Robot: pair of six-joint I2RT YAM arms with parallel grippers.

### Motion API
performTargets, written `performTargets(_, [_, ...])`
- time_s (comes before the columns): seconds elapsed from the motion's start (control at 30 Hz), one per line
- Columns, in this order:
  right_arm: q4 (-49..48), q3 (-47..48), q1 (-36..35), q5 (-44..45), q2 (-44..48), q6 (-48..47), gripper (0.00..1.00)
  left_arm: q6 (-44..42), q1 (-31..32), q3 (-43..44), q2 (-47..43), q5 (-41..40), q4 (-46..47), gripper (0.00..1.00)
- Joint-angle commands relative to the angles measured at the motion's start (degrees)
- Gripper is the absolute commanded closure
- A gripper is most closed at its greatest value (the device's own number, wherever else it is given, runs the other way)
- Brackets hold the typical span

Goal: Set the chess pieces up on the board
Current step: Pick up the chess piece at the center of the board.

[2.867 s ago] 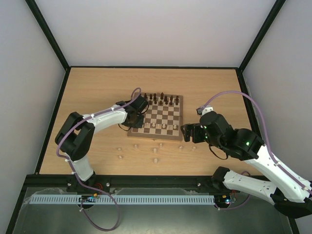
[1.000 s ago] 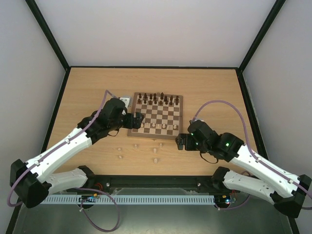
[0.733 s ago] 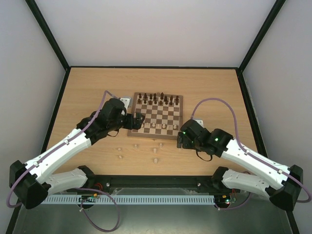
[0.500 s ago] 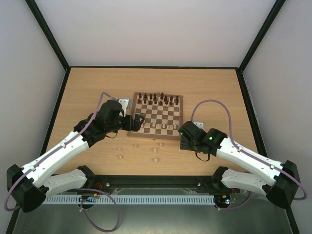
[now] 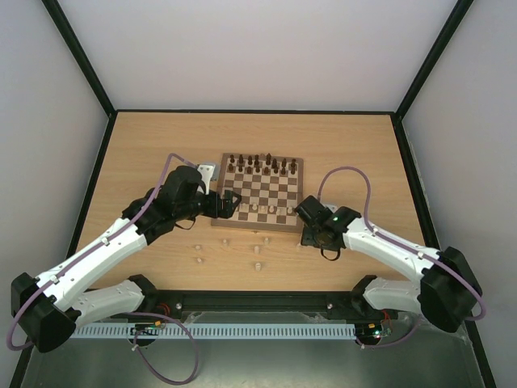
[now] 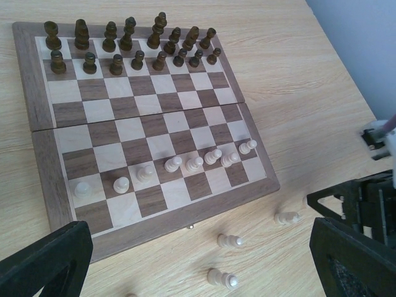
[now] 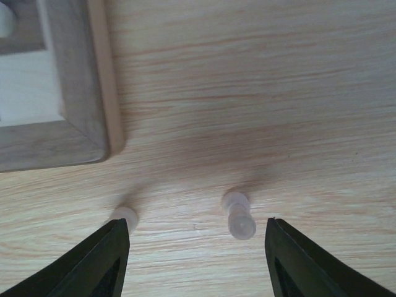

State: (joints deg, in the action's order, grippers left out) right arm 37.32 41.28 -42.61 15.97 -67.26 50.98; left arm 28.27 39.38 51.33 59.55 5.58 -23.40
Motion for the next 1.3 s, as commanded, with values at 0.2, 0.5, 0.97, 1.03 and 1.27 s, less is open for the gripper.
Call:
performTargets(0.2, [-1.4, -5.9, 0.8, 1.2, -0.2, 3.7, 0.43, -0.2, 0.5, -1.0, 0.1, 2.4, 1.4, 0.01])
performTargets(0.5, [-3.6, -7.7, 2.8, 0.2, 0.4, 3.1, 0.63, -0.5, 0.6, -1.1, 0.1, 3.1, 1.7, 0.01])
performTargets(0.97, [-4.2, -8.0, 3.9, -1.4, 0.6, 2.1, 0.89, -0.4, 0.8, -1.2, 0.1, 3.0, 1.5, 0.01])
performTargets(1.03, [-4.0, -7.9, 3.9, -2.2, 0.9, 2.0, 0.92, -0.4, 0.8, -1.2, 0.3, 3.0, 1.5, 0.01])
performTargets(1.27, [1.6, -0.9, 3.9, -1.4, 3.5, 0.3, 0.97, -0.4, 1.0, -1.1, 0.7, 2.7, 1.1, 0.01])
